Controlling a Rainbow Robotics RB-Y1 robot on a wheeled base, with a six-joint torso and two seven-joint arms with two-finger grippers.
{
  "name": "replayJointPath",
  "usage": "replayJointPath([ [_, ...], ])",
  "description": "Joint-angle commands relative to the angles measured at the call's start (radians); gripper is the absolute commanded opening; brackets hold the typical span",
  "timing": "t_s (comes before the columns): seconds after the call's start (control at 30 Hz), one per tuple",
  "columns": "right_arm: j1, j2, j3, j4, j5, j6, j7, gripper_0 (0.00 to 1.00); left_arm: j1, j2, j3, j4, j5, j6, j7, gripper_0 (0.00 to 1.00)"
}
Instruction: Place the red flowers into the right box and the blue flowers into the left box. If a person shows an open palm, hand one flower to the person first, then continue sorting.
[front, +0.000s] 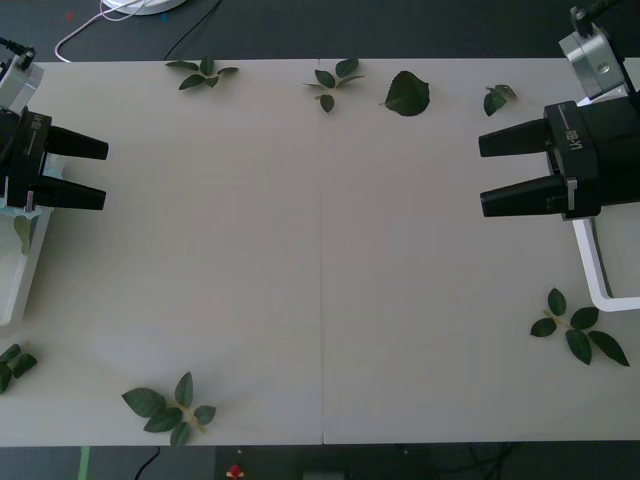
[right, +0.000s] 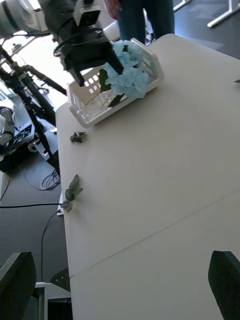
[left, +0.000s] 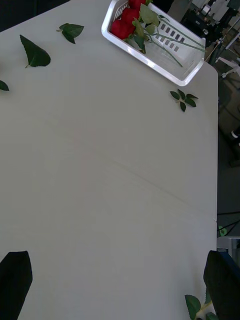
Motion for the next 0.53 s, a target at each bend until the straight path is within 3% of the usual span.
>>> replayJointPath([
  [0.03,0.024,0.014,0.006,-0.039,-0.034,0.0,0.038,1.0,0.004,0.049,-0.003,-0.005,0.013,0.008,0.043,1.0],
  [0.53,0.028,0.014,0.006,-0.039,-0.035,-0.002,0.035,1.0,0.004,0.049,-0.003,-0.005,0.013,0.008,0.043,1.0],
])
